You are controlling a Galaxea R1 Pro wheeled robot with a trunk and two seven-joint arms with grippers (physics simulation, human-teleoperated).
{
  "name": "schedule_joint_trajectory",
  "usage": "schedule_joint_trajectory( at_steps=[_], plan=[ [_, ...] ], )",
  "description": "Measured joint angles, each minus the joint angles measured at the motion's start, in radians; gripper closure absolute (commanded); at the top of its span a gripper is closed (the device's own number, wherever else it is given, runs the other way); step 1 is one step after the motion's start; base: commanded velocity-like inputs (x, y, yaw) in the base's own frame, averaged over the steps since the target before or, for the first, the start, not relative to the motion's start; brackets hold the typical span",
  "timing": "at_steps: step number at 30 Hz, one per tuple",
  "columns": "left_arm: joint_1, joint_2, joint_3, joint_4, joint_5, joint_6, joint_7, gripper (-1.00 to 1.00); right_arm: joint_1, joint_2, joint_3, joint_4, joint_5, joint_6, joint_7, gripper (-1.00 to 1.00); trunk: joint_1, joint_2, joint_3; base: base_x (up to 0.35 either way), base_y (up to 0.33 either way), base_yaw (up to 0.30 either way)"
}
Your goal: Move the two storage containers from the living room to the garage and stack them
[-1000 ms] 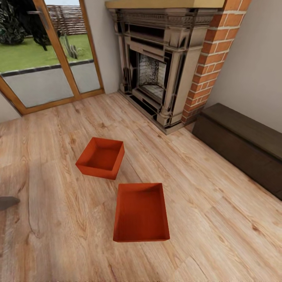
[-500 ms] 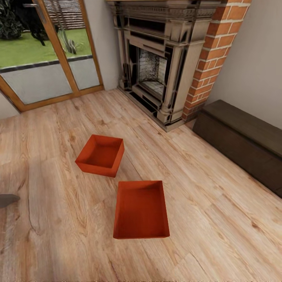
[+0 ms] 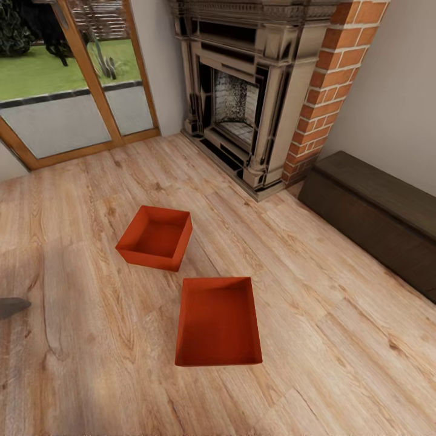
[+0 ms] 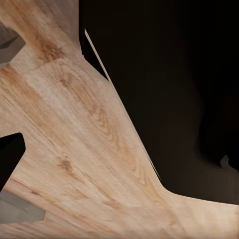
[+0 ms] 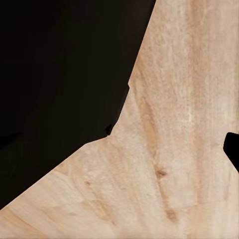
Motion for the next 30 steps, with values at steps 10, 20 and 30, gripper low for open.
schedule_joint_trajectory(
  at_steps=[10,20,30],
  plan=[
    [0.0,0.0,0.0,0.0,0.0,0.0,0.0,-1.0,0.0,-0.001,0.001,0.0,0.0,0.0,0.0,-1.0,0.0,0.0,0.0,0.0,0.0,0.0],
    [0.0,0.0,0.0,0.0,-0.001,0.0,0.0,-1.0,0.0,0.0,0.001,0.0,0.0,0.0,0.0,-1.0,0.0,0.0,0.0,0.0,0.0,0.0],
    [0.0,0.001,-0.001,0.001,0.0,0.0,0.0,-1.0,0.0,-0.001,0.001,0.0,0.0,0.001,0.0,-1.0,0.0,0.0,0.0,0.03,0.0,0.0]
  ],
)
